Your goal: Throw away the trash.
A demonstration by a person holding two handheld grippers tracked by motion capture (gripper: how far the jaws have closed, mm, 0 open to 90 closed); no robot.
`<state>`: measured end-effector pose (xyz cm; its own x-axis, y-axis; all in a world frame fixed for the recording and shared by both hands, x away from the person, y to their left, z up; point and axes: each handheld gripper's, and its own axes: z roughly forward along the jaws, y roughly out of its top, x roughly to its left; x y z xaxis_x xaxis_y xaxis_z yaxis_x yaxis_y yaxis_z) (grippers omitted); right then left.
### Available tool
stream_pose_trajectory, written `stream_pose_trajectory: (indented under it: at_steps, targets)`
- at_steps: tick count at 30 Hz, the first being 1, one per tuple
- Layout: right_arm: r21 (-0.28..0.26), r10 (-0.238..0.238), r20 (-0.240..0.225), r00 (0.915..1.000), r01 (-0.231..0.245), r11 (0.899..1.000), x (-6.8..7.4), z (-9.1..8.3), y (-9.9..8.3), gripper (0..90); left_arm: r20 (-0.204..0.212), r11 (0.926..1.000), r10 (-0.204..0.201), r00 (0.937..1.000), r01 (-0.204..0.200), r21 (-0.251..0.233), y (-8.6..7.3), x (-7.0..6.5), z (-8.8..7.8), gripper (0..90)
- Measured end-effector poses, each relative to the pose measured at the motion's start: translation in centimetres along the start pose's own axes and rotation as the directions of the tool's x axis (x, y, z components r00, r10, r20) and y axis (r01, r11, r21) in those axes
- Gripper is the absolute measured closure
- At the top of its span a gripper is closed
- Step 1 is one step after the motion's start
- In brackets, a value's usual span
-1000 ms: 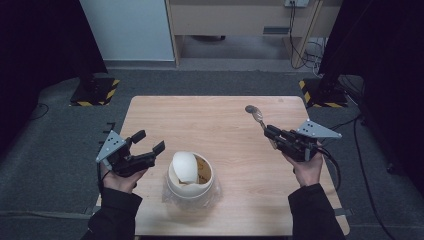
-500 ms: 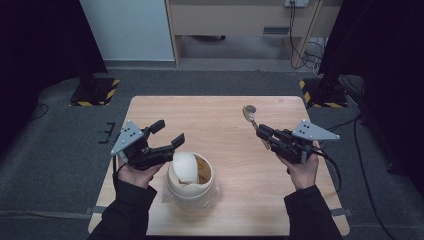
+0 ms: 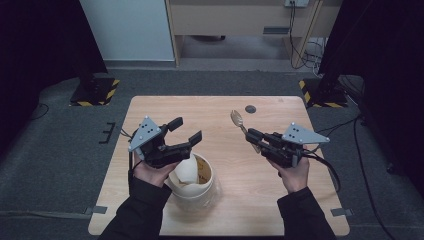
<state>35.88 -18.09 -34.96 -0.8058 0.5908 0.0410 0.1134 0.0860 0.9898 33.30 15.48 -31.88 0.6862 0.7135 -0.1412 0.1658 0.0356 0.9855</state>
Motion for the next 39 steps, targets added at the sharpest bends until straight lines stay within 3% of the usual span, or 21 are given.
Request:
stream_pose_trajectory:
  at_steps: [10,11,24,28,39]
  targets:
    - [-0.011,-0.017,-0.064,0.9978,0.016,1.000,1.8,1.0,0.3,79.7,0.018,0.9995,-0.031,0.9994,0.031,0.011,0.3,-1.2,0.8,29.2]
    - [-0.015,-0.001,-0.080,0.9968,0.000,1.000,2.0,1.3,0.2,79.7,0.016,0.9995,-0.032,0.9994,0.032,0.010,0.3,-1.2,0.8,30.3]
    - [-0.010,0.001,-0.119,0.9929,-0.003,1.000,2.8,2.2,-0.5,79.7,0.017,0.9975,-0.064,0.9978,0.064,0.031,0.1,-2.3,1.6,39.5]
    - [-0.019,-0.027,-0.138,0.9900,0.025,1.000,3.5,2.5,-0.2,79.7,0.015,0.9957,-0.080,0.9967,0.079,0.048,0.1,-2.8,2.1,45.8]
    - [-0.019,-0.014,-0.169,0.9854,0.011,1.000,3.8,2.7,-0.1,79.6,0.025,0.9903,-0.129,0.9913,0.128,0.054,-0.1,-3.3,2.5,70.2]
